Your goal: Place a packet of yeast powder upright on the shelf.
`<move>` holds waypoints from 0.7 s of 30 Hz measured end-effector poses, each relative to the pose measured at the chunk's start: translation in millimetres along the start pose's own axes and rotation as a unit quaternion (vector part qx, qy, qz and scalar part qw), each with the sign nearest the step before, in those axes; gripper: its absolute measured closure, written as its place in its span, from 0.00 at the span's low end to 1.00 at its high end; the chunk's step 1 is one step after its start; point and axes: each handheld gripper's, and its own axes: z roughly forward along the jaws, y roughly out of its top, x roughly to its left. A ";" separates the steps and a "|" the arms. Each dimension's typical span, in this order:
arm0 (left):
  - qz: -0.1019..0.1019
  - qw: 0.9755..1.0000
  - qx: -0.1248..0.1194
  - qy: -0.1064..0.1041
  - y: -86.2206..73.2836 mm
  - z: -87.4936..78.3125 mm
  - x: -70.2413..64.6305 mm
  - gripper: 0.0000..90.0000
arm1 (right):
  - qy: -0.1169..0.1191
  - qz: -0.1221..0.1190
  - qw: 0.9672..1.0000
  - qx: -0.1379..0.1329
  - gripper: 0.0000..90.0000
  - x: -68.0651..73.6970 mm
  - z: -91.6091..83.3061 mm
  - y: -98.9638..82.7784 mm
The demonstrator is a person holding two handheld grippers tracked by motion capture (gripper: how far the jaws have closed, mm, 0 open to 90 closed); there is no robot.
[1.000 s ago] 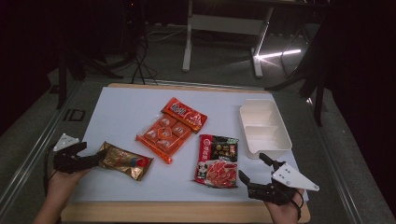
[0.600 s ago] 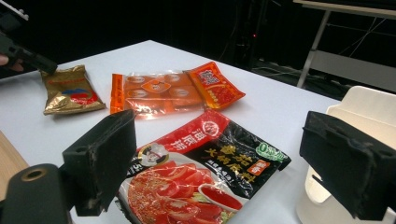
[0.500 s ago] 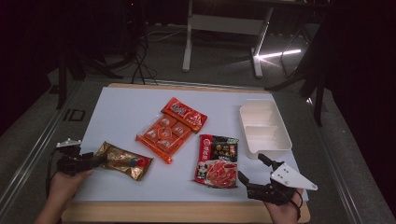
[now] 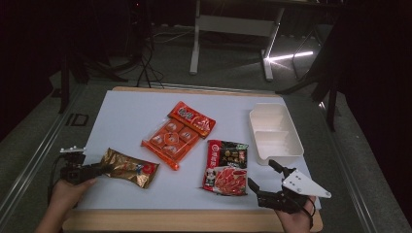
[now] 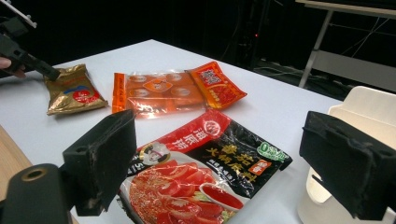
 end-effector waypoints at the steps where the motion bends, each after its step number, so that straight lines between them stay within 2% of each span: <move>1: 0.004 1.000 0.000 0.003 -0.2 0.0 0.2 0.66 | 0.000 0.000 1.000 -0.001 0.12 0.0 0.1 0.2; 4: 0.020 0.999 0.008 0.029 0.3 0.5 -3.6 0.72 | 0.001 0.000 1.000 0.000 0.12 0.1 0.2 0.2; 6: 0.030 0.999 0.013 0.042 0.7 1.1 -5.3 0.81 | 0.001 -0.001 1.000 0.001 0.12 0.5 0.4 0.0; 8: 0.026 0.999 0.018 0.032 0.9 2.1 -5.0 0.92 | 0.001 -0.001 1.000 0.000 0.12 0.6 0.3 0.3; 11: 0.036 0.999 0.014 0.038 1.6 0.7 -9.0 0.97 | 0.001 -0.002 1.000 0.001 0.12 0.8 0.4 0.1; 16: 0.038 0.999 -0.015 0.029 6.6 -11.0 -16.3 0.99 | -0.001 0.000 1.000 0.000 0.12 0.0 -0.1 0.1; 21: 0.050 0.998 -0.041 0.020 12.4 -23.3 -27.1 0.99 | -0.006 0.007 1.000 -0.008 0.14 -1.8 -1.5 0.3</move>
